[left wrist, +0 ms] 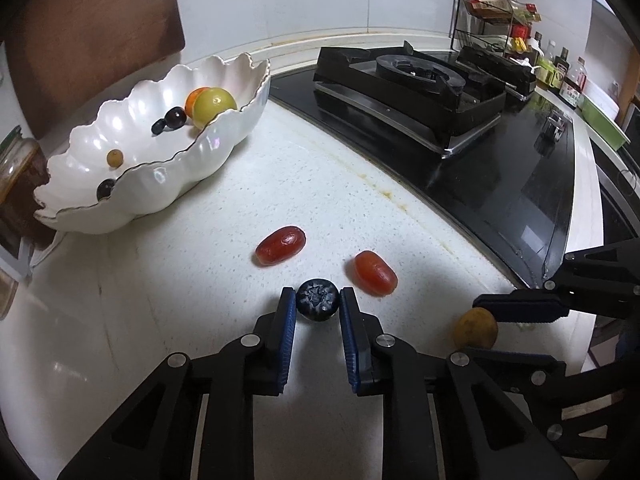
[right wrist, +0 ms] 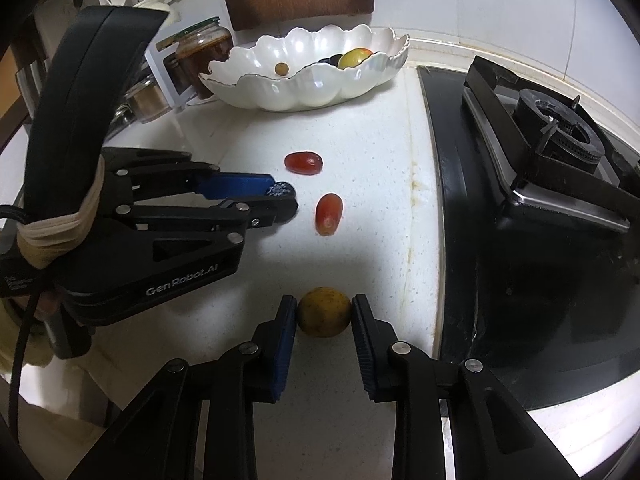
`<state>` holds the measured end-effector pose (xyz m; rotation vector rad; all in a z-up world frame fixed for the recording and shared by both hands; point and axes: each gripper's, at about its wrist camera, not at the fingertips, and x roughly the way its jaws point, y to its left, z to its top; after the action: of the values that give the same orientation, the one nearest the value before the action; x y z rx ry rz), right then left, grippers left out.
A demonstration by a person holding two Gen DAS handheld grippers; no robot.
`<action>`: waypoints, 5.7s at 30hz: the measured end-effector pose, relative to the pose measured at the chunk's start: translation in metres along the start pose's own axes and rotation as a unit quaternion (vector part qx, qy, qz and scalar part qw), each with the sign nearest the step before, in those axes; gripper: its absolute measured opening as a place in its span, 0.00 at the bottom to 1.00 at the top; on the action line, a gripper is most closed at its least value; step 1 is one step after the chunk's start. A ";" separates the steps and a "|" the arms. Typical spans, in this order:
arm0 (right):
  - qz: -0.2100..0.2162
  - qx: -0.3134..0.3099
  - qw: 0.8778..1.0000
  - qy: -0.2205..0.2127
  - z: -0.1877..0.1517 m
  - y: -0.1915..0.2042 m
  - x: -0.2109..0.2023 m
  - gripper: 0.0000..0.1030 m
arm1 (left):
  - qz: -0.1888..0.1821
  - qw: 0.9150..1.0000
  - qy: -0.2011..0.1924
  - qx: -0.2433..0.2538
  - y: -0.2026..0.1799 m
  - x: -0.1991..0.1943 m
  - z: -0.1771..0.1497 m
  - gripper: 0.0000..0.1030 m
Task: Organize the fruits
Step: 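Lift and carry the blueberry and yellow-brown fruit in both tools over the bowl, then open both tools to release the blueberry and yellow-brown fruit into the bowl, then withdraw both open tools from the bowl toward the two red dates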
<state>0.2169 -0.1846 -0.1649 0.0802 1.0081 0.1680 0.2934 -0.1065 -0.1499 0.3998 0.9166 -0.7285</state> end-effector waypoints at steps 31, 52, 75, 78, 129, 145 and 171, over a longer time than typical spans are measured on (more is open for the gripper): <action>-0.011 -0.032 0.993 -0.112 0.046 -0.004 -0.045 0.29 | 0.072 0.989 -0.076 -0.102 0.009 -0.086 0.003 0.22; -0.008 -0.057 0.973 -0.223 0.098 0.009 -0.087 0.29 | 0.127 0.962 -0.169 -0.174 0.036 -0.147 0.017 0.22; -0.008 -0.054 0.967 -0.250 0.173 0.010 -0.072 0.29 | 0.167 0.943 -0.207 -0.202 0.080 -0.149 0.063 0.22; -0.009 -0.057 0.968 -0.246 0.184 0.011 -0.066 0.29 | 0.167 0.942 -0.206 -0.208 0.088 -0.145 0.069 0.22; -0.018 -0.058 0.997 -0.044 0.300 -0.001 0.089 0.29 | 0.124 0.955 0.007 -0.270 0.210 0.007 0.134 0.22; -0.029 -0.047 0.997 -0.044 0.292 -0.007 0.089 0.43 | 0.151 0.956 0.003 -0.252 0.204 0.000 0.130 0.46; -0.046 -0.069 0.985 -0.150 0.229 0.006 -0.033 0.42 | 0.182 0.962 -0.120 -0.167 0.127 -0.118 0.108 0.64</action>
<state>0.3930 -0.1823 -0.0145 -0.0661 0.6957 0.1366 0.3995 -0.0355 0.0101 0.1673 0.6940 -0.2688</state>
